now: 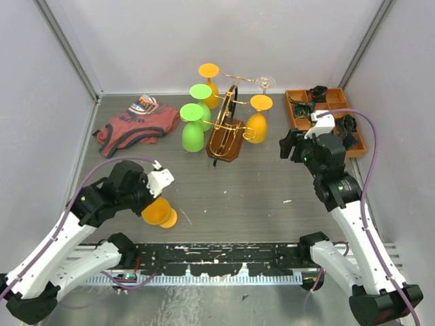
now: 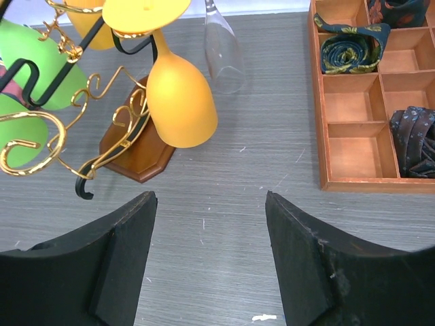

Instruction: Place the wine glass upside down on the wine glass rack

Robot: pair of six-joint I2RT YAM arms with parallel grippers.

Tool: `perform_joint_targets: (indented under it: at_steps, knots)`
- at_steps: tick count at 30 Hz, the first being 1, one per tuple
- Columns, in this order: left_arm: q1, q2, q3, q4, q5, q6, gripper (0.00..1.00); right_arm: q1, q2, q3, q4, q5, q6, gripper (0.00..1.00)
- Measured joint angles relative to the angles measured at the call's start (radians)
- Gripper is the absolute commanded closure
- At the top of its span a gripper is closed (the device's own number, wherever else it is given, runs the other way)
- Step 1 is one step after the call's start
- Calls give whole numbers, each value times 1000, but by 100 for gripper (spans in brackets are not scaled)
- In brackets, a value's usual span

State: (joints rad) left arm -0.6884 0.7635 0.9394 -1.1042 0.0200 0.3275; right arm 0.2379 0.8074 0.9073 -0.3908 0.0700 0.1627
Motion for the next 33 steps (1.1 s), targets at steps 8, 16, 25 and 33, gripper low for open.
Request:
perform_joint_targets:
  at_steps: [8,16,25,33]
  knots:
    - [0,-27,61,75,13,-17,100,0,29,34,-1,-16,48,30]
    - [0,-3,196,200,74,-30,100,0,64,100,-7,-32,80,30]
    - [0,-5,285,378,206,-98,100,0,121,174,-35,-65,130,30]
    - [0,-8,313,627,270,-240,100,0,166,241,-37,-124,208,33]
